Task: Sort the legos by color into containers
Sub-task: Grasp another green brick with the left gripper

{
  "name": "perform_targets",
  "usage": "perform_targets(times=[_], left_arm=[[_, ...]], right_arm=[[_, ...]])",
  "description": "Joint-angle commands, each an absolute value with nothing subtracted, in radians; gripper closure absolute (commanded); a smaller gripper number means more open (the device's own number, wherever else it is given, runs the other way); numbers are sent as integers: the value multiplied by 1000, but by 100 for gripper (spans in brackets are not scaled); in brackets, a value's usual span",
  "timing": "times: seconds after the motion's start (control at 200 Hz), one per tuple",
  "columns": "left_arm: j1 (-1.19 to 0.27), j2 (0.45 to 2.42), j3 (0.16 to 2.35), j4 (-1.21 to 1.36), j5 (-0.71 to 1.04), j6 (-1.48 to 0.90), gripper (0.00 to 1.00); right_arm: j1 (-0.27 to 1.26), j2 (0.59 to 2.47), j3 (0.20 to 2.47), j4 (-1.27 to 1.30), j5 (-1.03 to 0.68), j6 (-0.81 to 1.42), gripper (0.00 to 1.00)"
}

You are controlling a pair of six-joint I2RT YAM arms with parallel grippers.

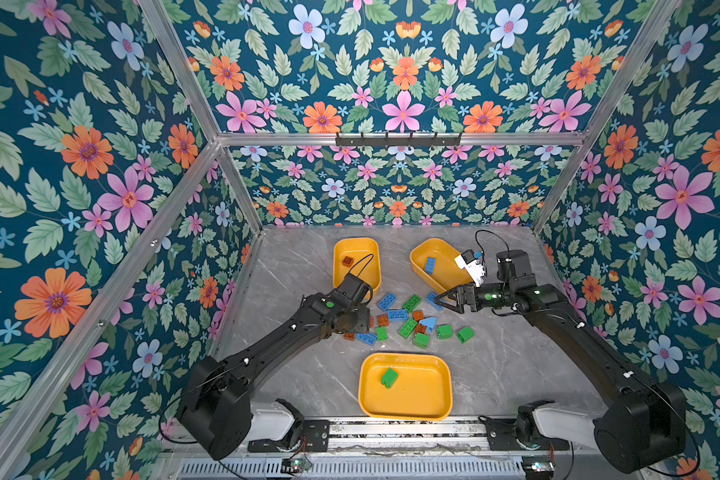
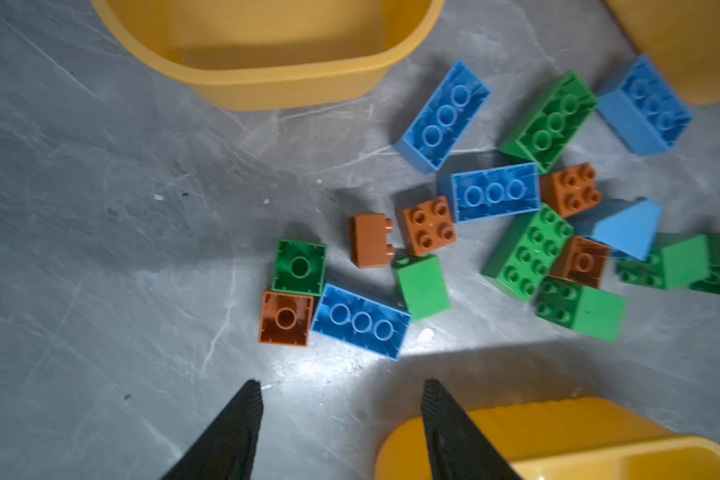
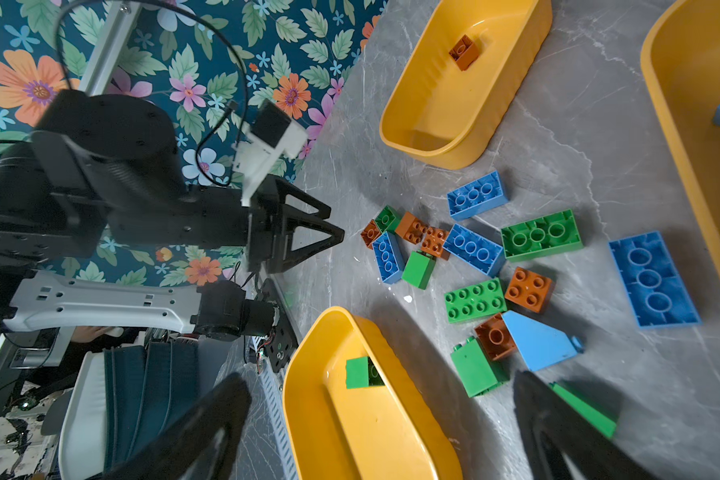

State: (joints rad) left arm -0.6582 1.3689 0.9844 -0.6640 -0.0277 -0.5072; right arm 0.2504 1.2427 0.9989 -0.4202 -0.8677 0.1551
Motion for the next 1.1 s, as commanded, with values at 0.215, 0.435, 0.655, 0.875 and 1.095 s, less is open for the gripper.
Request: perform_targets(times=[0.215,0.435,0.655,0.875,1.095], left_arm=[[-592,1524,971,-543,-22,-359,40],[-585,1620,977,-492,7,-317,40],[-578,1680,979,-474,-15,-289,47],[-572,1704,974,-455,-12,-282,59],[-560,1670,1011,-501,-25,-270,70]], right_arm=[[251,1236,977,-394,-884,171,1],[251,1232,956,-390,-881,175,1],[250,1221,946,-403,-865,164,1],[250,1219,942,-410,-860,160,1],[250,1215,939,-417,-856,153,1]])
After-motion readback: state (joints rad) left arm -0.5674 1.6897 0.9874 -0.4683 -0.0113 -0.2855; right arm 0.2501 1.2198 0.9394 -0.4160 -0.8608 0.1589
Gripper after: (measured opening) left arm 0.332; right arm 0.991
